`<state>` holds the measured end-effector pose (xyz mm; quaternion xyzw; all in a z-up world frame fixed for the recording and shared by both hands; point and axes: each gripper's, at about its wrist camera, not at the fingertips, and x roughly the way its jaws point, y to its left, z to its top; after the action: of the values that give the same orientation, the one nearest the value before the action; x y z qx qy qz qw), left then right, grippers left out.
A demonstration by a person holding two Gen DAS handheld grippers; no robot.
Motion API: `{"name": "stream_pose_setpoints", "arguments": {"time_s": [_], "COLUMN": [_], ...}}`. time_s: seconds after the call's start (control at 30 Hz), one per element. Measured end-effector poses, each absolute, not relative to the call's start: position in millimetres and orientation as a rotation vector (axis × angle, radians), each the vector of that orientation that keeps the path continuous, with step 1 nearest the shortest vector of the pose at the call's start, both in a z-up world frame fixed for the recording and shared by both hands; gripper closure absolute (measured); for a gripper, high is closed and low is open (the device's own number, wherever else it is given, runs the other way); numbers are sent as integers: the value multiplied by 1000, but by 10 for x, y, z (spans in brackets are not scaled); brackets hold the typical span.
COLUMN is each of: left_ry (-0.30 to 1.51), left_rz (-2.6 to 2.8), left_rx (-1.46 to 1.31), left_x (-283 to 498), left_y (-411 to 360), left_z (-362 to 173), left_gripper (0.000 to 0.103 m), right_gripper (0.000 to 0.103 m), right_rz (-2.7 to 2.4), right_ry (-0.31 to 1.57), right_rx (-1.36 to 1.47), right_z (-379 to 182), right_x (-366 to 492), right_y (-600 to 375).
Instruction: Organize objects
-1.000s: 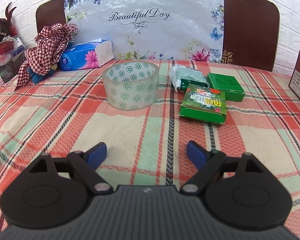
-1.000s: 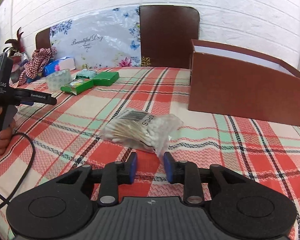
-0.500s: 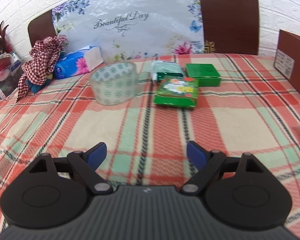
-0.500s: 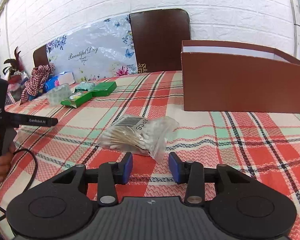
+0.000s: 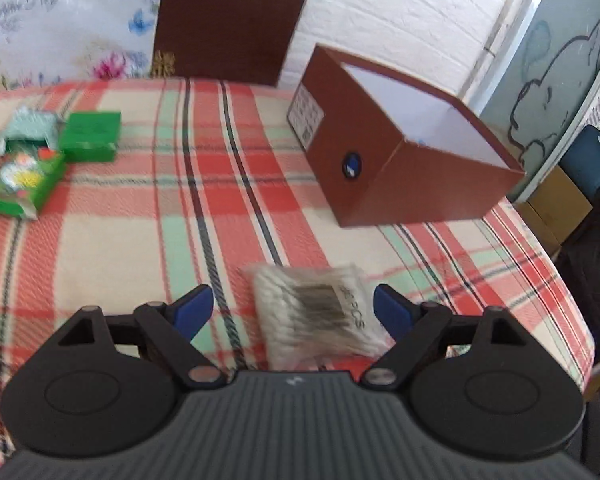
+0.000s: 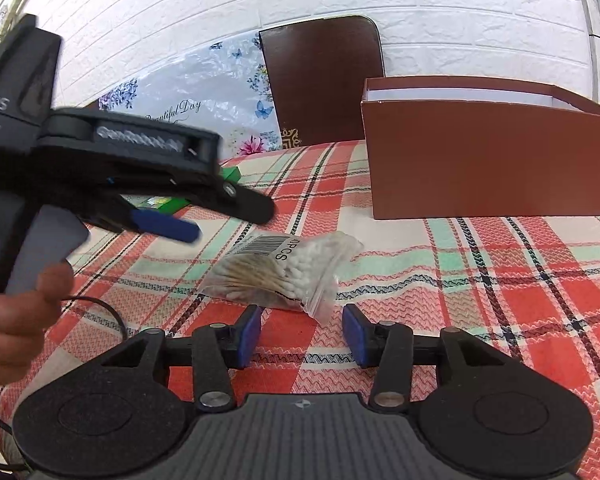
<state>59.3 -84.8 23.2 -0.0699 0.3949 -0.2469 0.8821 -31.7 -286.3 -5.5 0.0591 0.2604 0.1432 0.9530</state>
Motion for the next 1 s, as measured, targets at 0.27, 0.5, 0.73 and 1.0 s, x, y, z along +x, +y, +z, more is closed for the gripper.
{"name": "stream_pose_setpoints", "arguments": {"time_s": [0.27, 0.5, 0.73, 1.0], "left_ry": [914, 936, 945, 946], "left_rz": [-521, -571, -612, -611], "left_rx": [-235, -245, -209, -209], "left_x": [666, 650, 601, 616], "left_y": [-721, -805, -959, -941], "left_z": [63, 82, 67, 58], "left_gripper": [14, 13, 11, 11], "right_gripper": [54, 52, 51, 50], "right_rz": [306, 311, 319, 326], "right_ry": [530, 529, 528, 528], "right_rx": [132, 143, 160, 167], "right_z": [-46, -40, -33, -47], "right_x": [-306, -299, -303, -286], "right_y": [-2861, -2868, -2890, -2901]}}
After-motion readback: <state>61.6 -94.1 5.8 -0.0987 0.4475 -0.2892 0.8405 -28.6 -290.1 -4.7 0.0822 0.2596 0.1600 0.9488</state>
